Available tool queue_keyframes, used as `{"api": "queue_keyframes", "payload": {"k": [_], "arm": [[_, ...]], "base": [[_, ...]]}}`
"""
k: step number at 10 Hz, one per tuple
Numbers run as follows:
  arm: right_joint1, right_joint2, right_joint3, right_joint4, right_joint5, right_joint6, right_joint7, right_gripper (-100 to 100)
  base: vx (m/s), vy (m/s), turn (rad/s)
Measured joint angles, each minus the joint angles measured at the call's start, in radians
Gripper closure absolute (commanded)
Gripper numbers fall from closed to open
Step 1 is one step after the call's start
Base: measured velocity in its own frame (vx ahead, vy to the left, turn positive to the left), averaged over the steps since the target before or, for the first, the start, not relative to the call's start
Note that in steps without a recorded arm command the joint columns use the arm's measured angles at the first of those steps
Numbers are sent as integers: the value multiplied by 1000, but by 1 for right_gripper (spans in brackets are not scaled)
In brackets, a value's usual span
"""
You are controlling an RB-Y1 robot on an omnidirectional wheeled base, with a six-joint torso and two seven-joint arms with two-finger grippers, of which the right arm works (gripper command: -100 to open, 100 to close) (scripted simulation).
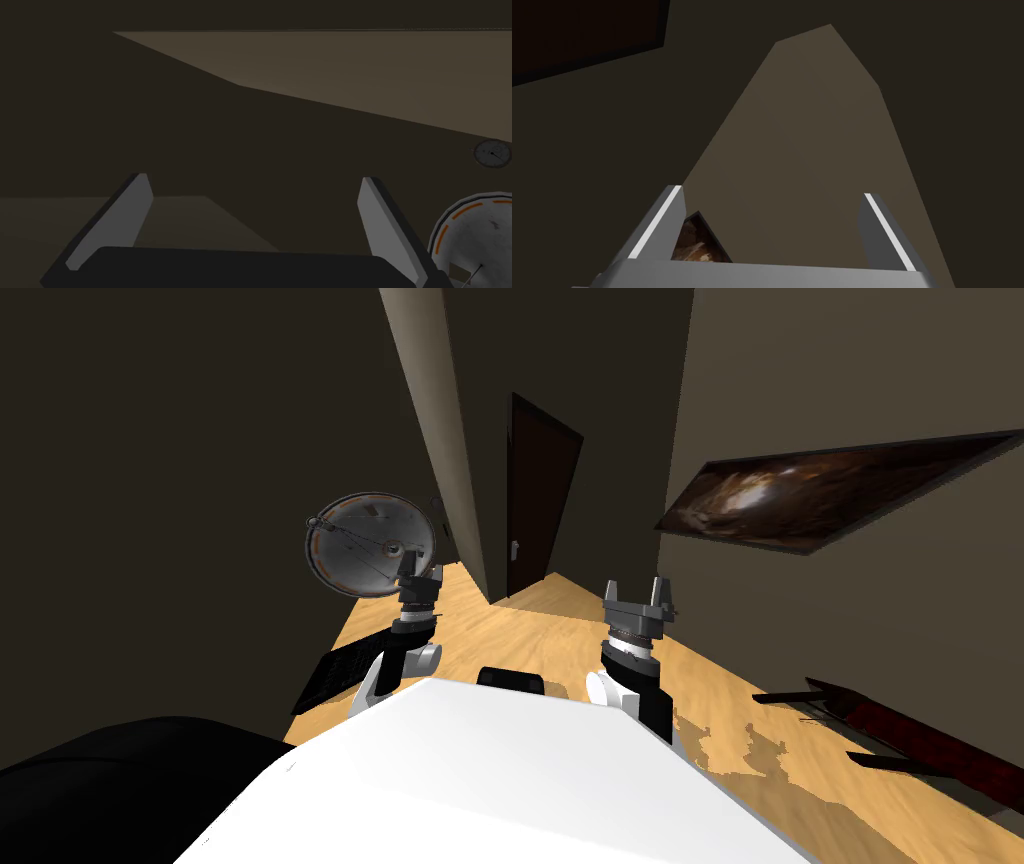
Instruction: Pull the door open
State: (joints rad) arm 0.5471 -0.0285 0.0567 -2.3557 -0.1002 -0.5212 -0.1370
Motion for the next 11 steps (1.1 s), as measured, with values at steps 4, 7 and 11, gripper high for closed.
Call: {"api": "queue_keyframes", "payload": {"k": [4,7,11], "arm": [[-30,-23,5,65,40,0,51,-100],[-71,-38,3,126,70,6,92,-100],[-117,-55,10,210,119,9,158,-100]], "base": [[147,-5,54],[141,-4,56],[147,-17,56]]}}
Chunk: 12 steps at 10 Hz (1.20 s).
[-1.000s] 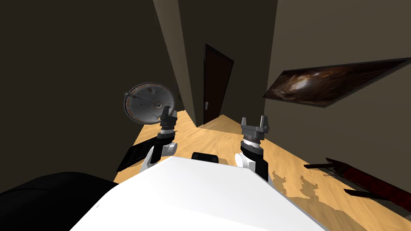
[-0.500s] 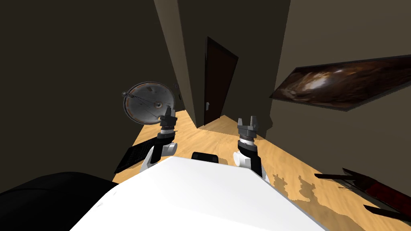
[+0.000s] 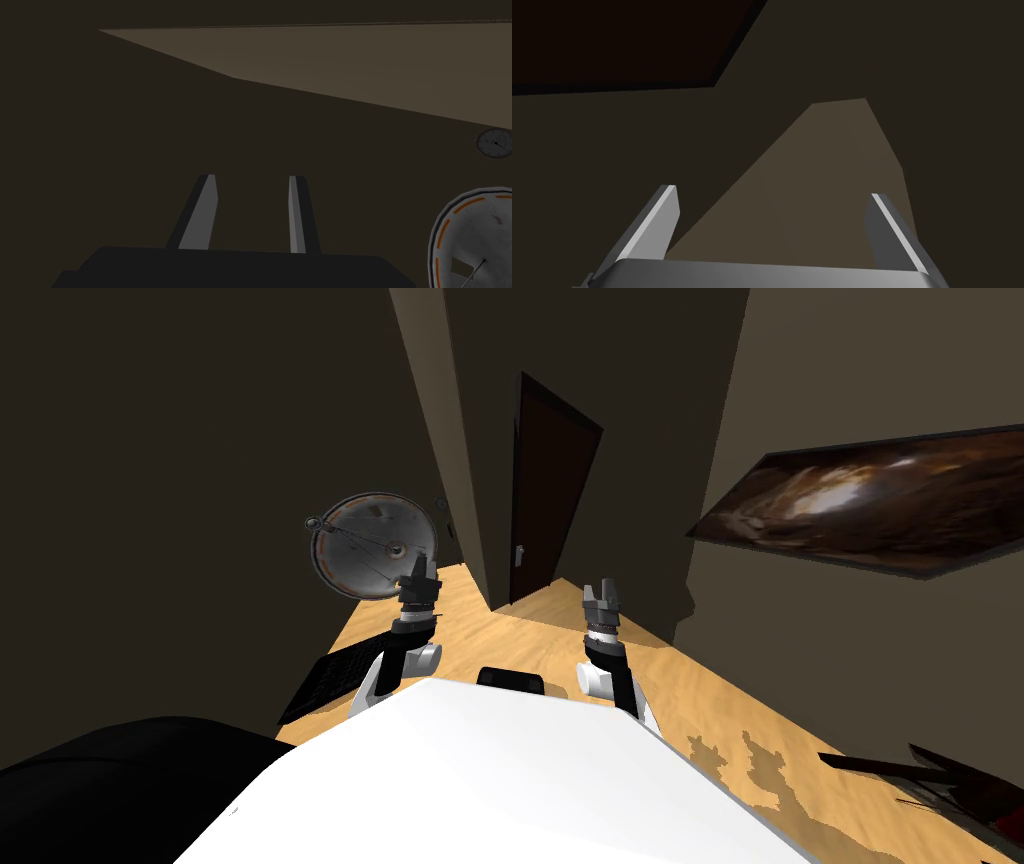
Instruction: Pull the door open
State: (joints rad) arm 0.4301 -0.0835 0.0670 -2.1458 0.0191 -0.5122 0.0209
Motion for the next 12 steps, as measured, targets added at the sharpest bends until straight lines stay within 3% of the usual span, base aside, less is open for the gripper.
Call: {"api": "queue_keyframes", "payload": {"k": [4,12], "arm": [[-38,-15,10,88,53,-5,68,-100],[-127,-51,16,242,145,8,192,-100]], "base": [[125,-13,62],[112,-22,54]]}}
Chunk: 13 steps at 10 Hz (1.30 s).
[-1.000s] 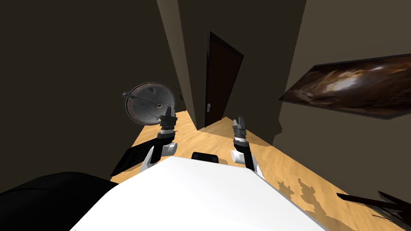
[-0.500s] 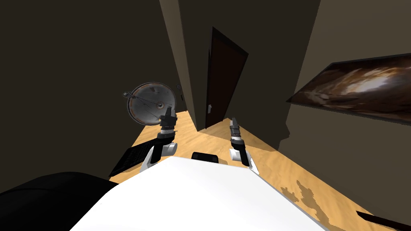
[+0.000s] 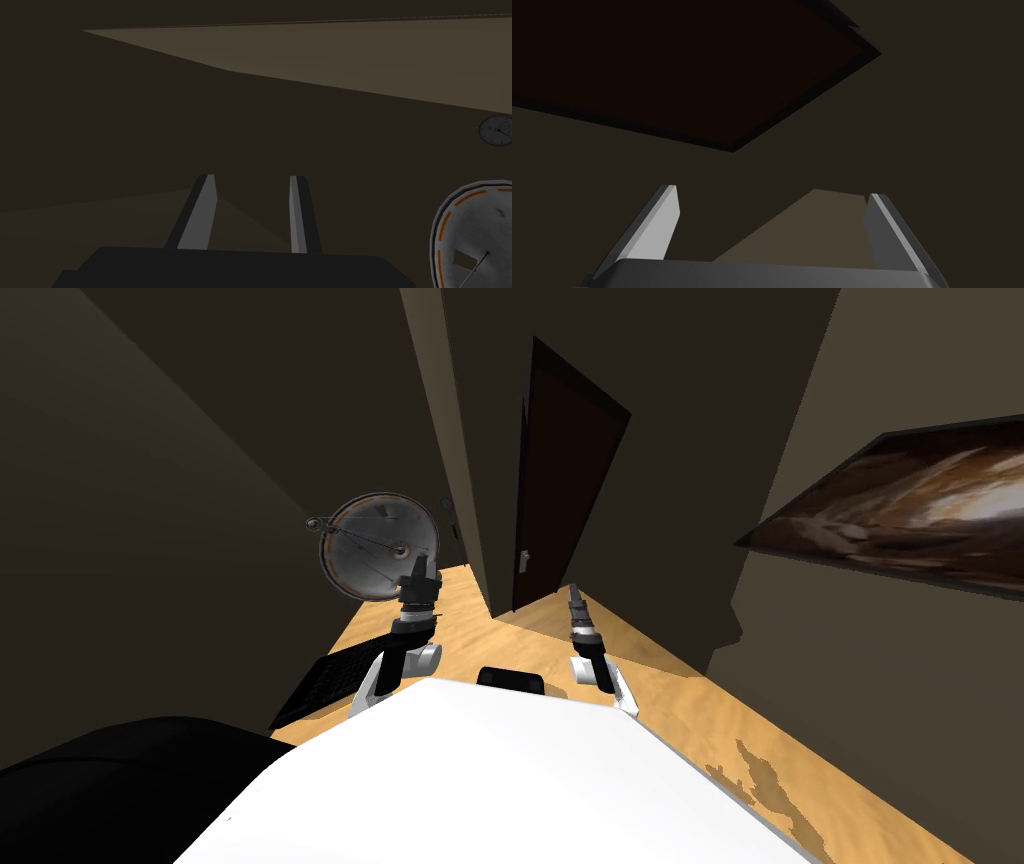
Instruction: Pull the door open
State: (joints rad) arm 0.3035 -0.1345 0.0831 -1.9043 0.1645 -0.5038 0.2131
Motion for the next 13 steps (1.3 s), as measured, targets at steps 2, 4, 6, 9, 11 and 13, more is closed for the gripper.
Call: {"api": "queue_keyframes", "payload": {"k": [2,4,6,9,11,13], "arm": [[-24,-8,-1,45,20,-3,27,-100],[-51,-11,6,90,49,1,65,-100],[-70,-19,9,131,75,3,101,-100],[-105,-28,11,193,108,4,145,-100],[-125,-35,13,229,129,6,172,-100],[-142,-41,16,262,150,8,201,-100]], "base": [[100,-13,50],[128,-42,81],[111,-18,47],[94,-28,50],[96,-23,55],[101,-23,50]]}}
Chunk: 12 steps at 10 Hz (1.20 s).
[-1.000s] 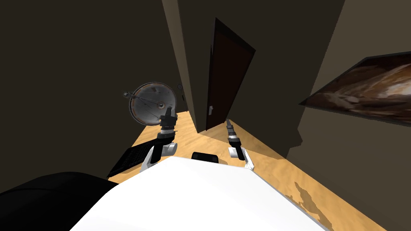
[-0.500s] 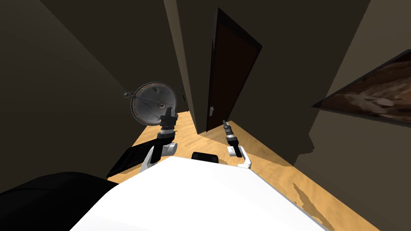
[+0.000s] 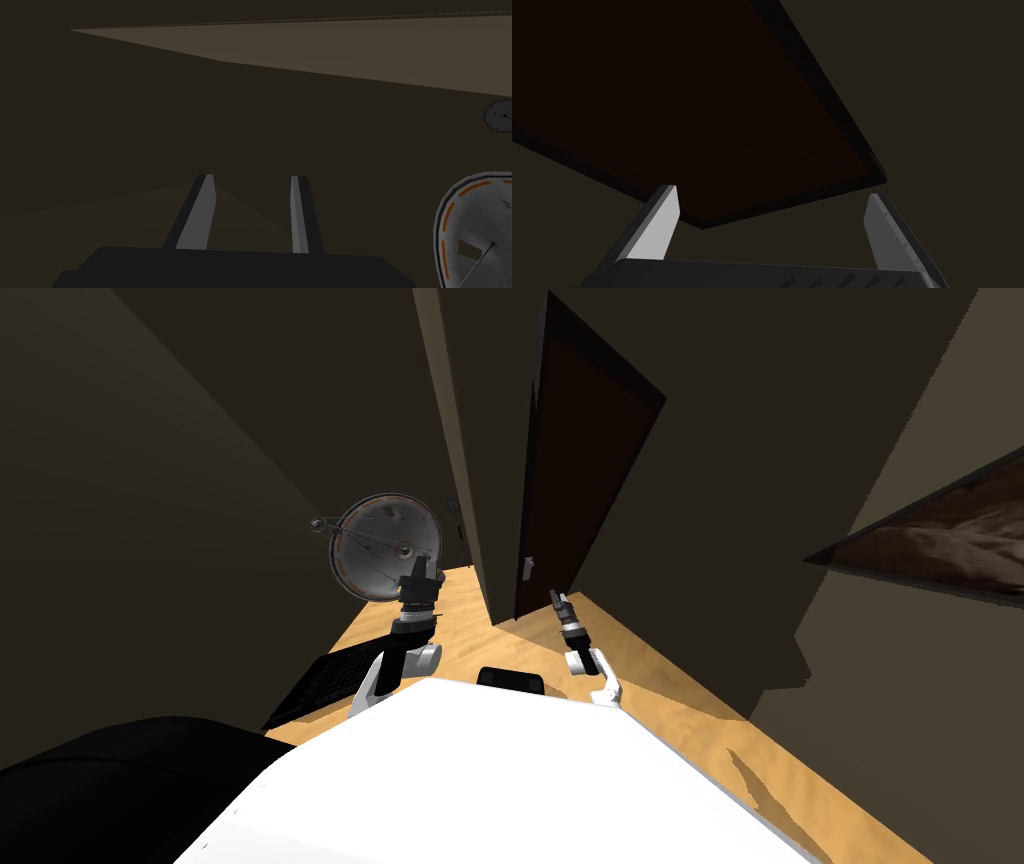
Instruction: Pull the door open
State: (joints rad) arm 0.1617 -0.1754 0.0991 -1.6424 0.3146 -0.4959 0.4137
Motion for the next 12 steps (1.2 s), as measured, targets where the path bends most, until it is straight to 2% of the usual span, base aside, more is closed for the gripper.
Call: {"api": "queue_keyframes", "payload": {"k": [12], "arm": [[-120,-32,13,223,128,7,171,-100]], "base": [[107,-32,52]]}}
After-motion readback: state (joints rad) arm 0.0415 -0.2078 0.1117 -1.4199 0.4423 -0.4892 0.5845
